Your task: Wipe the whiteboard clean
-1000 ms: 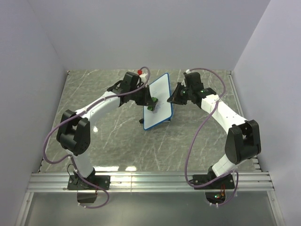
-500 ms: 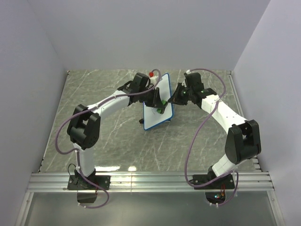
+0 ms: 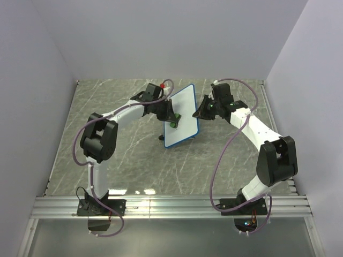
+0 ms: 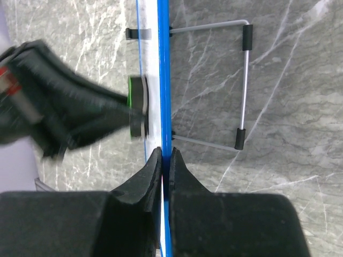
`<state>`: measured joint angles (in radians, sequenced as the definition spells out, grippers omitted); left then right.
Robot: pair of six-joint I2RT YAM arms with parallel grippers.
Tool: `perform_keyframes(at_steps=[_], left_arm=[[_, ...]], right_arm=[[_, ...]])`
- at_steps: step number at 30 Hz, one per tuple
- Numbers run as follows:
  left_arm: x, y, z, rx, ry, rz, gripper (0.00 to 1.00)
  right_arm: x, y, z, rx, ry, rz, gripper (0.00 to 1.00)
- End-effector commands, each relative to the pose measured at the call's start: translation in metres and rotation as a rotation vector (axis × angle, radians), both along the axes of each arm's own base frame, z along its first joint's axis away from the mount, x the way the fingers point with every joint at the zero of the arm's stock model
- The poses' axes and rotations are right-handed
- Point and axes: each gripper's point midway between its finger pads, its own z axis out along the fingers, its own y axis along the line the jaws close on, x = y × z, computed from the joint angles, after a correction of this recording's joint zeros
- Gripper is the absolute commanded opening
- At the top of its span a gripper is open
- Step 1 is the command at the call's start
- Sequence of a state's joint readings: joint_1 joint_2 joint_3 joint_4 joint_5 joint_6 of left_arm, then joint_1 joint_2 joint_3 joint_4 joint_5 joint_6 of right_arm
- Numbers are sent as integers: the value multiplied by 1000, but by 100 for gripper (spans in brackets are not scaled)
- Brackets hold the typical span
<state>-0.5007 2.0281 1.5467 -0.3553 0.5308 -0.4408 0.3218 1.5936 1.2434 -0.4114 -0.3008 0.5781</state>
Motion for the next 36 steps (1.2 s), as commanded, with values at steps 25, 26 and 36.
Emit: perform_keyframes(at_steps=[25, 26, 36], left_arm=[[-118, -38, 25, -92, 7, -292, 0], [-118, -39, 27, -99, 2, -293, 0], [-64, 14, -51, 121, 122, -3, 0]], right_arm=[[-1, 19, 24, 62, -36, 72, 0], [-1, 19, 24, 65, -37, 74, 0], [-10, 16, 23, 62, -44, 75, 0]])
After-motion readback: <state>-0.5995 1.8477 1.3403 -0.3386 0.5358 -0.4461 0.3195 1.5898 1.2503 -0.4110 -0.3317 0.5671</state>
